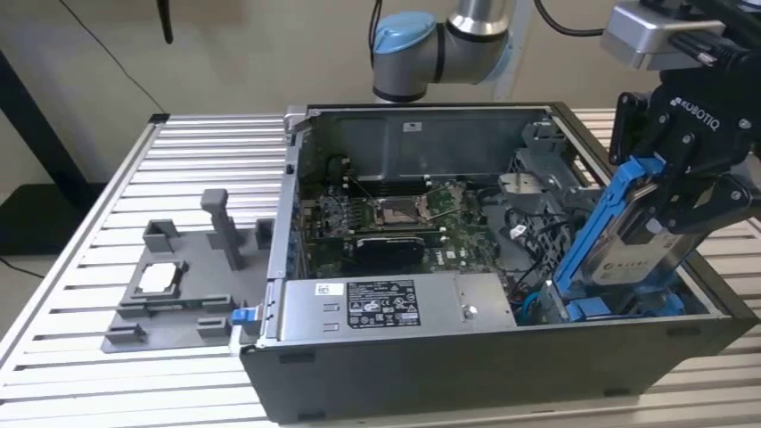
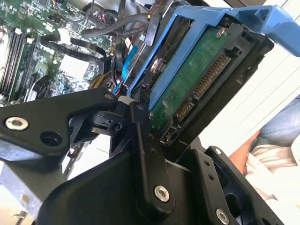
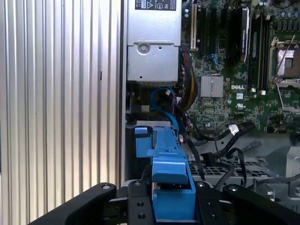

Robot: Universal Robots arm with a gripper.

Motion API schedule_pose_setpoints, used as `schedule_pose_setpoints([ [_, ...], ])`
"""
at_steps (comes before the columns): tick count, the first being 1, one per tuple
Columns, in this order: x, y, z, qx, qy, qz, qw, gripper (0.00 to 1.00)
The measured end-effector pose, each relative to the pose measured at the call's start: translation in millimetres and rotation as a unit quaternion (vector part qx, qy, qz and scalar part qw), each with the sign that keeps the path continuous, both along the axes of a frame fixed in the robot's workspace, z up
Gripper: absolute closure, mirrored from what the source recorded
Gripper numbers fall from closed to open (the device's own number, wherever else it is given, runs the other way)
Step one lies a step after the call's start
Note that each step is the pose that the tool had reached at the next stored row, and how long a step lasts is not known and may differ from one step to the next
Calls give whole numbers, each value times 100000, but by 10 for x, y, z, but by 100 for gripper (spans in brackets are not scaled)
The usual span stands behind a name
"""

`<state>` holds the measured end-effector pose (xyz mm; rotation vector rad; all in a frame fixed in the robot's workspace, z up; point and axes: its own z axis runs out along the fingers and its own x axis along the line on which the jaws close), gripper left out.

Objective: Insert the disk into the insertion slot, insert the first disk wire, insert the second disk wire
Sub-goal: 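Insert the disk into the insertion slot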

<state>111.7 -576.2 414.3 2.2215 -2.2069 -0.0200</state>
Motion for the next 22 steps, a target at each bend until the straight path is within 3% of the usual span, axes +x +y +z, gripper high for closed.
schedule_pose_setpoints([
  [6,15,15,-57,17,-108,87,100000,67],
  [22,16,39,-343,238,-108,371,99999,67],
])
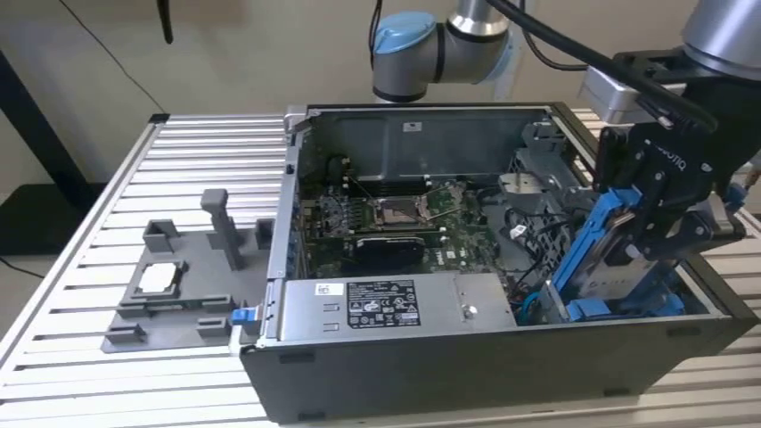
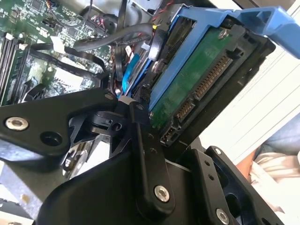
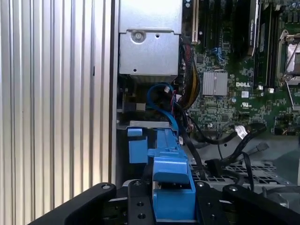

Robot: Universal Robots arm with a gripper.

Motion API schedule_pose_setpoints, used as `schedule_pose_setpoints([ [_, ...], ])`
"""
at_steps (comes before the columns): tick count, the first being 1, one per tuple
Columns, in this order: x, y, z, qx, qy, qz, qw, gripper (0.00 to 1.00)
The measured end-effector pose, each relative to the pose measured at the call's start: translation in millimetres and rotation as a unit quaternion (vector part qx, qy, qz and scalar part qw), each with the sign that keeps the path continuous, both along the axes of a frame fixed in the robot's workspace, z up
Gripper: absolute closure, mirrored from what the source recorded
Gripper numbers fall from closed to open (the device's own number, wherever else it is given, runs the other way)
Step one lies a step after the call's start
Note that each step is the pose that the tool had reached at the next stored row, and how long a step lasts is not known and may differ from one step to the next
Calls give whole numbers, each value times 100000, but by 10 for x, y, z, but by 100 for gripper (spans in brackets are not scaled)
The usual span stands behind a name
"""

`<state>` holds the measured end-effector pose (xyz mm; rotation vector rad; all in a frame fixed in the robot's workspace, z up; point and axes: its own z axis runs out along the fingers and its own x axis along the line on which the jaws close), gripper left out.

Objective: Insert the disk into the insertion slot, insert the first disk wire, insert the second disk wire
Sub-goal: 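Insert the disk into the insertion slot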

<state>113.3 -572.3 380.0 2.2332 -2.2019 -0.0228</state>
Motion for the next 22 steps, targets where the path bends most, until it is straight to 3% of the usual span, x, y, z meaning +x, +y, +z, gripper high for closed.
schedule_pose_setpoints([
  [7,0,0,-118,-2,0,2,100000,67],
  [19,0,0,-127,10,-4,1,100000,67],
  [21,0,0,-128,5,1,3,100000,66],
  [22,0,0,-128,-2,1,3,100000,60],
])
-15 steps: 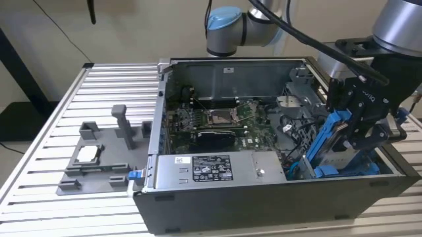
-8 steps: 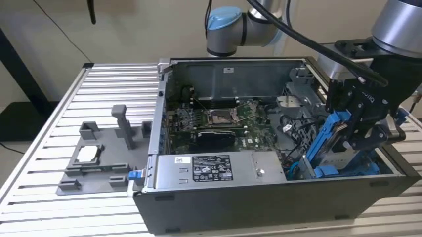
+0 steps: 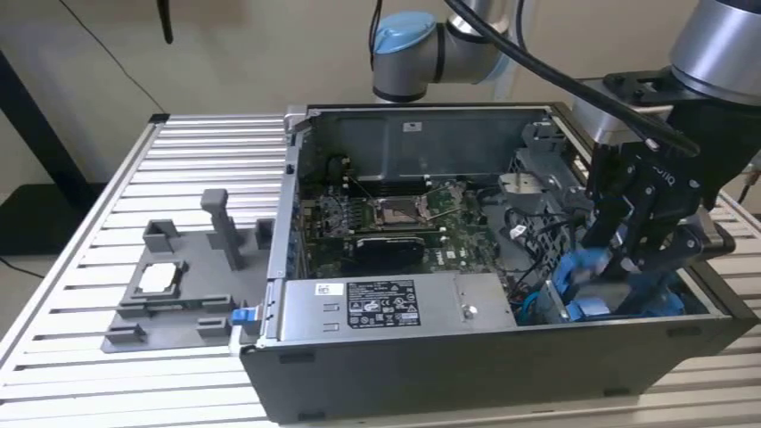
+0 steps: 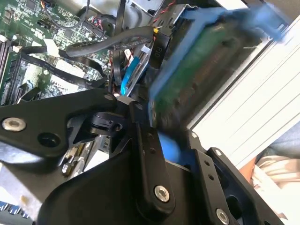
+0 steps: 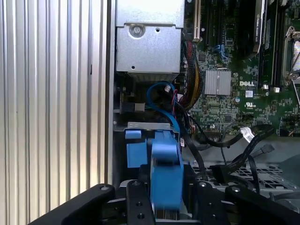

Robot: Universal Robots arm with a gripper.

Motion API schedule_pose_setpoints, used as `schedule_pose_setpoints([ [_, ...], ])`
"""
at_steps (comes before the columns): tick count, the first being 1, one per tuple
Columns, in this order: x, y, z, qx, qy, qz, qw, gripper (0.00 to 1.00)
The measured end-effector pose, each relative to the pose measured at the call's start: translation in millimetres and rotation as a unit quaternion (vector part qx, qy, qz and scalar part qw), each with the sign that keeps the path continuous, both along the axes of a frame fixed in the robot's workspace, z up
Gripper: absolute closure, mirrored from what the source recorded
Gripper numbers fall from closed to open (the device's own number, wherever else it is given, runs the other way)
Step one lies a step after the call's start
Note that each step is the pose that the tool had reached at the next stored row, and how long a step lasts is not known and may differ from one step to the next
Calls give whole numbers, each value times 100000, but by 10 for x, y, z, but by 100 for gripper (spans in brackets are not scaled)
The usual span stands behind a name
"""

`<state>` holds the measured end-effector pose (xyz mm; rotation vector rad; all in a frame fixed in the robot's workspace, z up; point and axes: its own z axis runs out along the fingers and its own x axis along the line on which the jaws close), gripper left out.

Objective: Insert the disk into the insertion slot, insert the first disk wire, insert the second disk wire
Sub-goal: 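Insert the disk into the insertion slot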

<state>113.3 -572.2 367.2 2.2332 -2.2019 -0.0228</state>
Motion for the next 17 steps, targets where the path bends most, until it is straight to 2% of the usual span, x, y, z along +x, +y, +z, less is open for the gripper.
schedule_pose_setpoints([
  [1,0,0,-1,2,-2,-1,100000,60],
  [2,0,0,-1,3,-1,-2,100000,53],
  [17,0,0,6,14,-2,-2,100000,53],
])
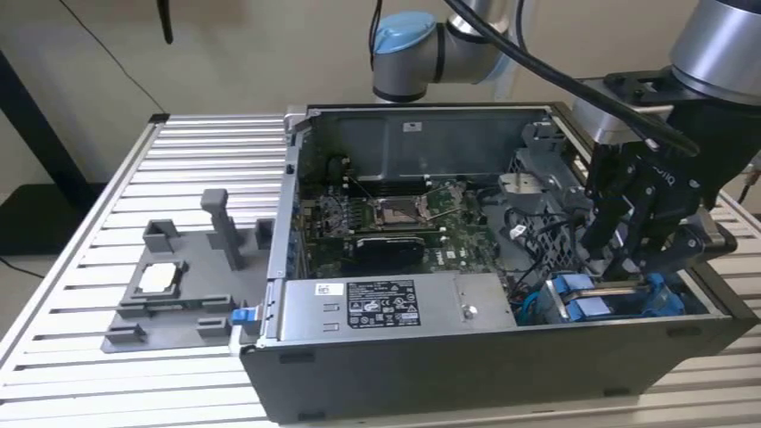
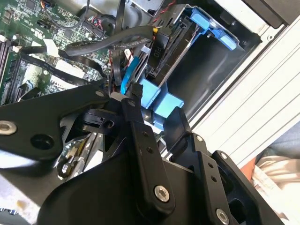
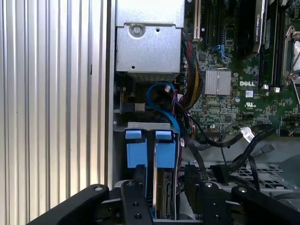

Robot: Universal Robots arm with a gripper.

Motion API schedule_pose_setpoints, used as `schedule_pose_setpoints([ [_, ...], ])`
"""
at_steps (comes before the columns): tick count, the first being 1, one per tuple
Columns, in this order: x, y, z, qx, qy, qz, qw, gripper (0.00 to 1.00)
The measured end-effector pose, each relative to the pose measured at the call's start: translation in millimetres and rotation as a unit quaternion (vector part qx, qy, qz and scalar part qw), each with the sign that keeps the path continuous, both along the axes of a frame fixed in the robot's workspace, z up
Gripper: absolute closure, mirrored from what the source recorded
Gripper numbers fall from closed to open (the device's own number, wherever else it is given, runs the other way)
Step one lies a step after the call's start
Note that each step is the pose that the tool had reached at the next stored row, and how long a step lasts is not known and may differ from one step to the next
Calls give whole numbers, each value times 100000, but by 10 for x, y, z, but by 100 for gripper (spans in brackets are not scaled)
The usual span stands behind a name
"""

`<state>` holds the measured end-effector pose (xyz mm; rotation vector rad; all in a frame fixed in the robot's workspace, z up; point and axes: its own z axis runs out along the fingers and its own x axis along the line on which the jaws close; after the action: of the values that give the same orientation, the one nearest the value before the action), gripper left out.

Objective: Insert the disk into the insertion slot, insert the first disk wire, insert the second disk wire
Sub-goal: 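Insert the disk into the insertion slot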

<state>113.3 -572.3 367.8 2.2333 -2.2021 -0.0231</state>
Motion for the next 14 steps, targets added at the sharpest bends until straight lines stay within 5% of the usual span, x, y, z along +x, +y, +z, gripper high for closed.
schedule_pose_setpoints([
  [5,0,0,48,-11,-122,0,100000,53],
  [7,-1,0,68,-14,-533,2,99999,53],
  [9,-3,2,76,0,-1585,36,99987,53],
  [14,-11,7,89,-13,-5022,191,99874,53],
])
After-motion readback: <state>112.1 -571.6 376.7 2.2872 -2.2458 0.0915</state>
